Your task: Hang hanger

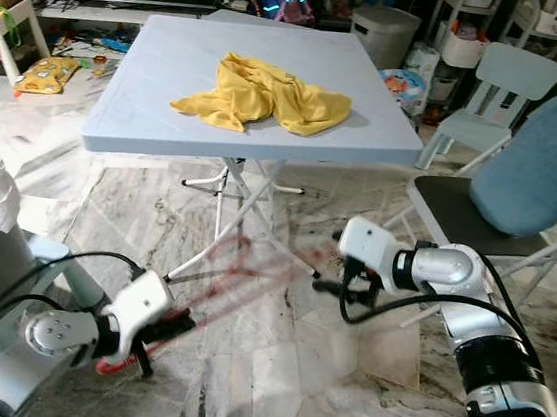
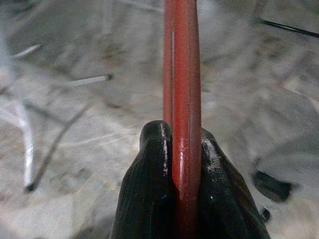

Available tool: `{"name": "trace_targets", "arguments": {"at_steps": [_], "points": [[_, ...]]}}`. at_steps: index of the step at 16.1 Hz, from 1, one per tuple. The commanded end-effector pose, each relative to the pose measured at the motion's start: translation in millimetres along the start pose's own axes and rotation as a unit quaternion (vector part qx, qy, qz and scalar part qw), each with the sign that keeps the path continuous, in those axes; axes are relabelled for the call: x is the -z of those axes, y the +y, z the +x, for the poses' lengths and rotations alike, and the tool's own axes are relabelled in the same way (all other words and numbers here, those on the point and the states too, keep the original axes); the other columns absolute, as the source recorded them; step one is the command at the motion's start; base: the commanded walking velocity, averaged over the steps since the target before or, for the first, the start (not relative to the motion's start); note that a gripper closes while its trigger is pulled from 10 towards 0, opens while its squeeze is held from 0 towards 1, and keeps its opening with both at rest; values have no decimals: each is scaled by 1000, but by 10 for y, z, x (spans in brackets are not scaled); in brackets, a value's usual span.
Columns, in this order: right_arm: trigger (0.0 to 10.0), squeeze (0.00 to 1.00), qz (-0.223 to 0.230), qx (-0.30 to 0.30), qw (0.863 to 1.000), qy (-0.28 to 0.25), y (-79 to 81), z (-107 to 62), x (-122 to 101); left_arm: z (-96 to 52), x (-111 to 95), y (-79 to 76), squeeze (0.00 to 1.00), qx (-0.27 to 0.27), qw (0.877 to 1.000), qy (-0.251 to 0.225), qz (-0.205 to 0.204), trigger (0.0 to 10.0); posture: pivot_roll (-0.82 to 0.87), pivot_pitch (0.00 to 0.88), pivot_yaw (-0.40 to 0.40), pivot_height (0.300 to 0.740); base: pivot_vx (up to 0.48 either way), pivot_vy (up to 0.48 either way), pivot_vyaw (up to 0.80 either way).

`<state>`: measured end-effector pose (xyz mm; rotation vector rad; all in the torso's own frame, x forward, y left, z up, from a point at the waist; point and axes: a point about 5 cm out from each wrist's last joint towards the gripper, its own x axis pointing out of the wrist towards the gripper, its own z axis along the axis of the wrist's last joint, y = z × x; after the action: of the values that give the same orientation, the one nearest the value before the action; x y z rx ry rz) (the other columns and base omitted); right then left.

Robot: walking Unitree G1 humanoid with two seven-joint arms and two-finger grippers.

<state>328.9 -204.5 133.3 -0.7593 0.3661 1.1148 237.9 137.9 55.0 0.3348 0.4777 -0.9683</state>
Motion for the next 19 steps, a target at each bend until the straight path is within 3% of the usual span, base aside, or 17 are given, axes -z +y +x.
{"name": "trace_targets", "arguments": {"at_steps": [1, 6, 11, 12, 13, 14, 16, 18, 19], "points": [[10000, 0, -15, -21, 1000, 14, -6, -36, 9, -1, -17, 1, 0, 18, 1000, 4, 18, 10000, -134, 0, -13, 740, 0, 0, 0], [10000, 0, -35, -110, 993, 27, 125, -36, 10, 75, -77, -36, 0, 65, 996, -2, 57, 10000, -138, 0, 2, 740, 0, 0, 0], [9804, 0, -35, -139, 989, 36, 223, 54, 29, 123, -96, -45, 0, 75, 995, -5, 63, 10000, -143, 0, 10, 740, 0, 0, 0], [1137, 0, -32, -145, 988, 35, 278, 113, 35, 142, -93, -58, 0, 80, 995, -5, 66, 10000, -145, 0, 15, 740, 0, 0, 0], [1922, 0, -33, -148, 988, 36, 304, 138, 35, 150, -92, -65, 0, 82, 994, -6, 66, 10000, -146, 0, 16, 740, 0, 0, 0], [0, 0, -37, -152, 987, 38, 328, 159, 30, 161, -93, -67, 0, 84, 994, -6, 68, 10000, -148, 0, 19, 740, 0, 0, 0], [510, 0, -44, -154, 986, 38, 356, 203, 12, 182, -97, -69, 0, 87, 994, -6, 70, 10000, -153, 0, 22, 740, 0, 0, 0], [0, 0, -57, -157, 985, 38, 375, 249, -21, 208, -106, -76, 0, 91, 993, -7, 71, 10000, -157, 0, 24, 740, 0, 0, 0], [1059, 0, -74, -152, 985, 42, 360, 273, -43, 220, -107, -81, 0, 94, 993, -6, 73, 10000, -158, 0, 25, 740, 0, 0, 0]]}}
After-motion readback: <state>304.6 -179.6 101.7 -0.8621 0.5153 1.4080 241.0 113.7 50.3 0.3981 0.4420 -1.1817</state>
